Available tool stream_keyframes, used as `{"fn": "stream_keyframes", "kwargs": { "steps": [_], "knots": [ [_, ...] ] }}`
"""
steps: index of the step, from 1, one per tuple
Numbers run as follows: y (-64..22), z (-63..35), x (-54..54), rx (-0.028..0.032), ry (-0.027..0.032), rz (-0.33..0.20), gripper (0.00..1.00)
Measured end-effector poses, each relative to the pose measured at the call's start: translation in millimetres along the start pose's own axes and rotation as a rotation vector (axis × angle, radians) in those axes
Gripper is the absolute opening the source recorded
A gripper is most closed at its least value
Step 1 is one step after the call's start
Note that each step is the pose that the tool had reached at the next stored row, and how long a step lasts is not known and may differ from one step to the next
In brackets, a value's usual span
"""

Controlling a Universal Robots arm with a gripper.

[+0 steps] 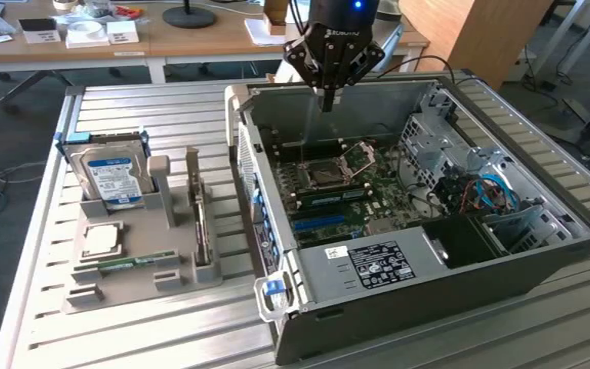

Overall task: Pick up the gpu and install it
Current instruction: 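Reach for the gpu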

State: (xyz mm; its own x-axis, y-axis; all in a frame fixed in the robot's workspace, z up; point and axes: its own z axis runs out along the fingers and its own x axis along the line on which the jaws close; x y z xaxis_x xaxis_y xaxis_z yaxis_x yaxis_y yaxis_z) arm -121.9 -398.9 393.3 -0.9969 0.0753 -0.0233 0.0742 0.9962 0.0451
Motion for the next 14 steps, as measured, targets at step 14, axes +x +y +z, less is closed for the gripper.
{"fn": "stream_keyframes", "kwargs": {
  "steps": [14],
  "knots": [
    [-1.2, -0.3, 15.9, 0.0000, -0.0001, 0.000, 0.11]
  ]
}}
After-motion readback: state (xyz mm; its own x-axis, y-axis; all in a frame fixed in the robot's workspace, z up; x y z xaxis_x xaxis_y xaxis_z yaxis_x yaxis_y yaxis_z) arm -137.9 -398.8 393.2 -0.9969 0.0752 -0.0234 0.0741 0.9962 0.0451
